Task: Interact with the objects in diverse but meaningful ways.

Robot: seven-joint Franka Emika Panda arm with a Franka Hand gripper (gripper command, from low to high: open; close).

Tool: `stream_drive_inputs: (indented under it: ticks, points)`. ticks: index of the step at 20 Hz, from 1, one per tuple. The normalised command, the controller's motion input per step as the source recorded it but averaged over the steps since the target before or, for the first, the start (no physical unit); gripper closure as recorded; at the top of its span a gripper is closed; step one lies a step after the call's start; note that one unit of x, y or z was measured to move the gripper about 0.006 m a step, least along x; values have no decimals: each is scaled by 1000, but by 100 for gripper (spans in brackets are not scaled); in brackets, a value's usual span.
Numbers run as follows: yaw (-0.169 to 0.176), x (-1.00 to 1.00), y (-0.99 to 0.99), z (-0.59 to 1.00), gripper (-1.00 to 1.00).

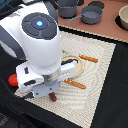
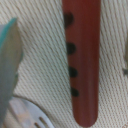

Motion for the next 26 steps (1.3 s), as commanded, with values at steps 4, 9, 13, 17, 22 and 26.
stream_drive_inputs:
  ticks: [4,9,13,17,22,26]
  points:
    - [1,-93,-27,1000,-100]
    - [37,-355,254,476,-100]
    - [38,-750,359,241,-100]
    - [56,-997,361,82,-100]
    - [60,-1000,214,-10,-100]
    - [63,-1000,206,-119,-100]
